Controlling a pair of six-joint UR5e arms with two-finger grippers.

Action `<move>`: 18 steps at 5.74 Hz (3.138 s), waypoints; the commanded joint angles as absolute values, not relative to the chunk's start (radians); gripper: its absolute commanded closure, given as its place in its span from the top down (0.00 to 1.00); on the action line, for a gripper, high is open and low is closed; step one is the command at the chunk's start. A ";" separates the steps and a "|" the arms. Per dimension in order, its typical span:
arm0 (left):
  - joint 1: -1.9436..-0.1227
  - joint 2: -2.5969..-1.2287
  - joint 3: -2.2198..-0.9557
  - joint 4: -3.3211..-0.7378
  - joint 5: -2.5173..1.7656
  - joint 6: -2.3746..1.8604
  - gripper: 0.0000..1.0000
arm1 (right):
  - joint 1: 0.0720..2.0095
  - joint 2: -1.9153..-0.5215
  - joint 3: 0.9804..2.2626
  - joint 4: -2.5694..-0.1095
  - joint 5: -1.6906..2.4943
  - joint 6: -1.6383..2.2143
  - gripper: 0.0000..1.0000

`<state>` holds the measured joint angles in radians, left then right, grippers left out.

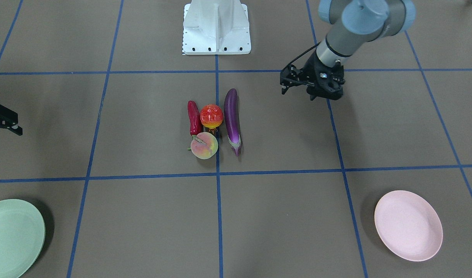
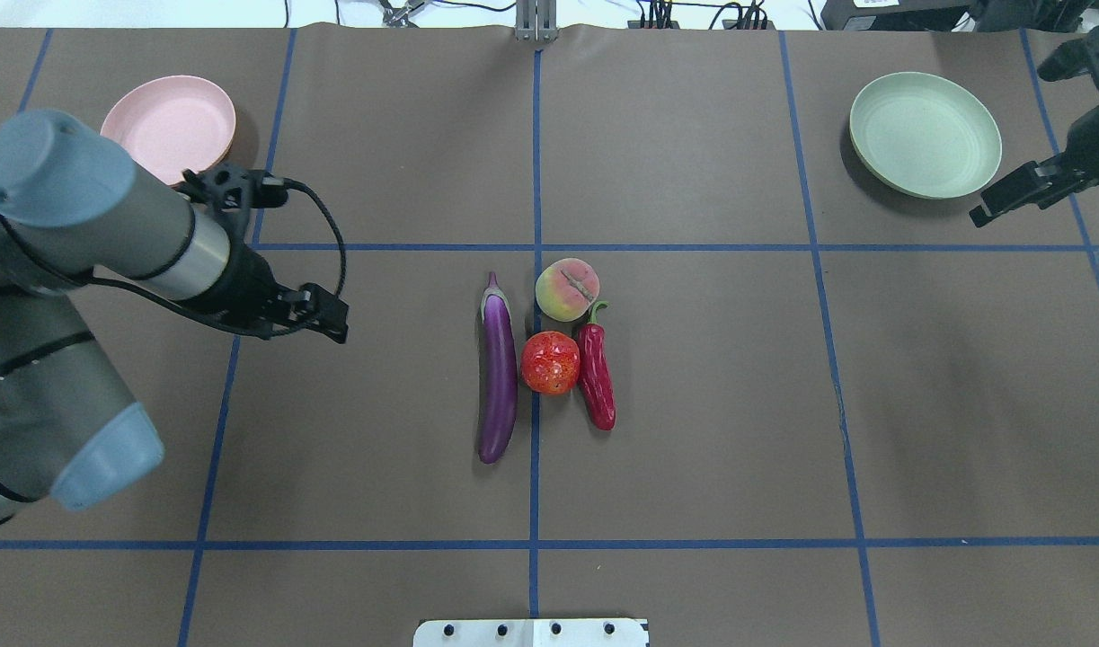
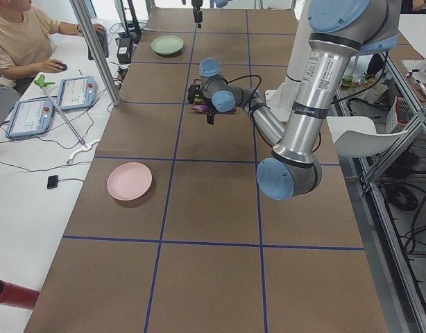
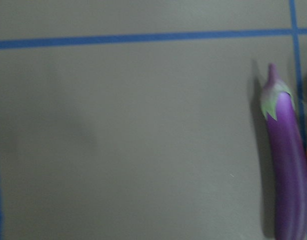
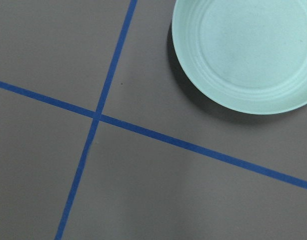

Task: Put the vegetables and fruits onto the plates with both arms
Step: 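Lower the left gripper and grasp the purple eggplant, then carry eggplant to pink plate with left gripper while right approaches peach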

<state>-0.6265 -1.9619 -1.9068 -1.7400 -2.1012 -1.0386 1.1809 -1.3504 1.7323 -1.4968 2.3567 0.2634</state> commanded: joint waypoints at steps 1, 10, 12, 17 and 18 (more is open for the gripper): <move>-0.478 -2.192 -1.680 -1.736 -1.976 -1.049 1.00 | 1.099 -1.254 1.716 -1.486 2.358 0.437 1.00; -0.518 -2.280 -1.587 -1.736 -1.997 -1.035 0.00 | 0.898 -1.120 1.698 -1.358 2.225 0.887 1.00; -0.708 -2.216 -1.583 -1.738 -2.129 -0.969 0.00 | 0.812 -1.060 1.692 -1.356 2.119 1.116 1.00; -1.147 -2.238 -1.067 -1.750 -2.247 -0.641 0.00 | 0.640 -0.956 1.672 -1.364 1.950 1.473 1.00; -1.158 -2.267 -0.929 -1.867 -2.243 -0.640 0.00 | 0.628 -0.919 1.608 -1.364 1.938 1.477 1.00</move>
<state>-1.1420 -2.2192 -1.0748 -1.7908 -2.2473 -0.6498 0.6426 -0.9448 1.6508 -1.3625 1.9485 1.4685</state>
